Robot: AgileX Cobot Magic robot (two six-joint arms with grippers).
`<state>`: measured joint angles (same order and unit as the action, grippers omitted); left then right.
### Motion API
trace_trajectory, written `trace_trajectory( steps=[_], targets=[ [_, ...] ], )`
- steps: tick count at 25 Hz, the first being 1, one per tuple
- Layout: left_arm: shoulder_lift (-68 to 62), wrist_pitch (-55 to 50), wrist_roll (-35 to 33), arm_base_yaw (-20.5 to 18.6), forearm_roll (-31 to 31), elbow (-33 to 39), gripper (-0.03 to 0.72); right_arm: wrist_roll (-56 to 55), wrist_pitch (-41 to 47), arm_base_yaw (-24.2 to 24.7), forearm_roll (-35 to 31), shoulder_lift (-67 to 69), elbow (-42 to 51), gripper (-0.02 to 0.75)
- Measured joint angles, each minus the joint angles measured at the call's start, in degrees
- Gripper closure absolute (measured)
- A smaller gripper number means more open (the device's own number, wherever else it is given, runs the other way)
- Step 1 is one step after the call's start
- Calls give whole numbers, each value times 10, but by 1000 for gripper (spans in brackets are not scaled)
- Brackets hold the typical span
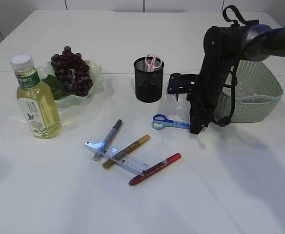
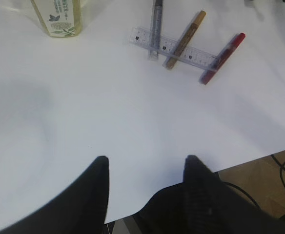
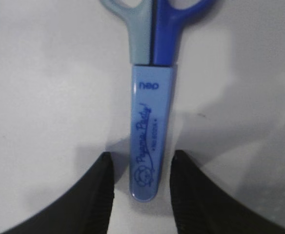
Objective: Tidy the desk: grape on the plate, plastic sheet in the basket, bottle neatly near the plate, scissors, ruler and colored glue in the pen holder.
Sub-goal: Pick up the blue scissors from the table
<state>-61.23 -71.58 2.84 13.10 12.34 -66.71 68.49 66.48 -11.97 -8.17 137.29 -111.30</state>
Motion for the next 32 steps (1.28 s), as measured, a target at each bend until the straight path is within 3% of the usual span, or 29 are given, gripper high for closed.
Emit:
trace_trajectory(
  steps=[13,20,32],
  targets=[
    [0,0,0,0,0,0,326,0,-8,0,6,5,-5,418],
    [0,0,0,0,0,0,326,0,-4,0,7,5,-5,528],
    [0,0,0,0,0,0,326,-13,21,0,-3,5,-5,585]
  ],
)
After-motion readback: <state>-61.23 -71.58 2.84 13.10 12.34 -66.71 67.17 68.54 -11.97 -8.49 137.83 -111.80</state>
